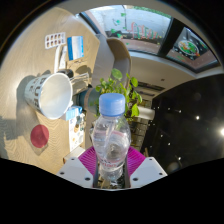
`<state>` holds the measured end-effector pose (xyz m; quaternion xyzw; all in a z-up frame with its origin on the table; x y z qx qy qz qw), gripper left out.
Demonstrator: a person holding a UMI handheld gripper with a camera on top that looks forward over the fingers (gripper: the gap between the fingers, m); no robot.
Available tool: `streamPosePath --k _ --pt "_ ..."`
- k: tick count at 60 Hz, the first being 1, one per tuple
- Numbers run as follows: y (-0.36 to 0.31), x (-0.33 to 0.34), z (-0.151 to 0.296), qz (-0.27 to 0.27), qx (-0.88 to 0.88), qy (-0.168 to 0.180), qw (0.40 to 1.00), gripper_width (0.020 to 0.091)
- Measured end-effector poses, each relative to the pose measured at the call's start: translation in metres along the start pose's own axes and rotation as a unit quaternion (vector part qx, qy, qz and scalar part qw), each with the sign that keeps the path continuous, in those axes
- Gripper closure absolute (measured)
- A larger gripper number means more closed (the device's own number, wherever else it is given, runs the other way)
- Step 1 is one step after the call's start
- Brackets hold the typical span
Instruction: Pour water
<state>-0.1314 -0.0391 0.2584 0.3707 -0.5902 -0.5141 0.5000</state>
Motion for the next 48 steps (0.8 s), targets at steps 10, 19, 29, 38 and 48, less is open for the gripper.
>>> streamPosePath --k 10,19,29,38,48 --pt "0.038 0.014 -0.004 0.069 -0.237 0.038 0.968 0.0742" --pt "0.057 0.016 -0.018 0.119 -0.417 0.067 0.899 0.0739" --pt "0.027 0.002 -0.041 0.193 -0.564 0.069 0.8 0.0739" --pt "-0.019 -0.017 -0.057 0.246 -0.63 0.06 0.734 0.0743" --pt "-0.074 -0.029 -0.068 0.293 -0.674 0.03 0.678 0.0742"
Point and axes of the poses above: the point between the fingertips, and its own axes, seen from behind it with the camera up: y to the right, z up, x backward, against the way the camera looks, the point moved 10 cm from there along x, backward, against the way the camera looks, and after that the axes turned 14 degrees about -x, right-handed, at the moved point
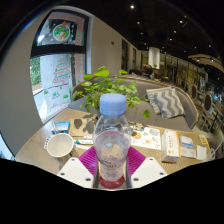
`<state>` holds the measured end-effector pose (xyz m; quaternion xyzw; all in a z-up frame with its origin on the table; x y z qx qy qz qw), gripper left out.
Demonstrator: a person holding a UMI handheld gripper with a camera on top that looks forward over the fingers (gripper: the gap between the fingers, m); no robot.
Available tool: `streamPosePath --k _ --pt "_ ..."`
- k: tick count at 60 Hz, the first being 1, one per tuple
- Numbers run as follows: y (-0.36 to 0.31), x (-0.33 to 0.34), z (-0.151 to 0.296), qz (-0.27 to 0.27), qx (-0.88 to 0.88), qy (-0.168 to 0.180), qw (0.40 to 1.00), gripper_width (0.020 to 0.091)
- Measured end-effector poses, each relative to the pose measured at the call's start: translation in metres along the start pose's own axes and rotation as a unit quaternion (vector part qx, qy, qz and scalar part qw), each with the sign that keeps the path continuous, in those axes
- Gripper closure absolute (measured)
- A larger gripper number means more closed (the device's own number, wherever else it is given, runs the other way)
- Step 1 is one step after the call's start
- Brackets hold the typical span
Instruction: Pour water
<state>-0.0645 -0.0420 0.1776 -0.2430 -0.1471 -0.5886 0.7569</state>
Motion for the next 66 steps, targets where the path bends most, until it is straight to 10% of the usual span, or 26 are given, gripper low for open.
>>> streamPosePath --k 22,39,46,66 --pt "0.015 -0.02 -0.052 0.011 -0.008 0.004 1.0 0.0684" --pt "0.016 -0.003 -0.052 -0.02 -0.001 -0.036 0.999 0.0463" --pt "0.008 0.029 -0.048 -0.04 0.007 -0.045 0.998 0.0241" --pt "-0.045 0.183 -0.047 -0.117 -0.036 -0.069 0.99 0.0251"
Point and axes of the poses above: the point between the fingertips, and its own axes, seen from behind it with the camera up: y to the right, z up, x backward, against the way the camera looks, the point moved 10 cm from there along x, backward, against the way the camera looks, and after that the axes turned 14 degrees about -x, right-handed, at the moved point
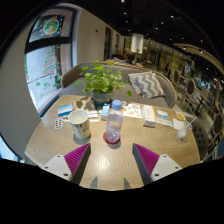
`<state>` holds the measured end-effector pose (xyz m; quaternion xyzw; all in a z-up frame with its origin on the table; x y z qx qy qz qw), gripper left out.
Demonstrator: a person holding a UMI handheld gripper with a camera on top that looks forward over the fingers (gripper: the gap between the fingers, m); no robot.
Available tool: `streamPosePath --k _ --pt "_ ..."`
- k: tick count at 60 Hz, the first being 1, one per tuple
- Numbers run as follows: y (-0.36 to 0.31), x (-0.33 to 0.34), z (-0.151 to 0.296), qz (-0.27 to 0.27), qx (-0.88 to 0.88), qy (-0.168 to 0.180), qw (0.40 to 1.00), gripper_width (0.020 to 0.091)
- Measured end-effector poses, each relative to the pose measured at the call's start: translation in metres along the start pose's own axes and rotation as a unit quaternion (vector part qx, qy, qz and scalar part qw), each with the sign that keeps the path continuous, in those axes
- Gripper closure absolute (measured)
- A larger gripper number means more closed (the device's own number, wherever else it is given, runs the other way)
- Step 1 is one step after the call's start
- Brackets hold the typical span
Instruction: Pour water
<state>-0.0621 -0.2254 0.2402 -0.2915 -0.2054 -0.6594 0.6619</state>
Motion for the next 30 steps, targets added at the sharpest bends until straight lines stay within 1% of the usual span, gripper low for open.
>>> streamPosePath --k 12,19,23,30 --pt "0.001 0.054 -0.018 -0.012 -0.021 0.004 1.0 0.0252" --pt "0.01 0.069 -0.026 -0.019 -0.029 0.004 0.999 0.0254" --pt "0.014 0.074 -0.031 -0.016 -0.02 0.008 1.0 0.0252" --pt "0.022 0.082 -0.037 -0.012 -0.017 0.005 1.0 0.0252"
Point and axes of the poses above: the point between the fingertips, and its own axes, seen from behind it with the camera up: y to the right, z up, x backward, against the way the camera looks, the point moved 10 cm from there along x, backward, against the way the camera looks, and after that the axes turned 14 degrees about -x, right-handed, at the moved point
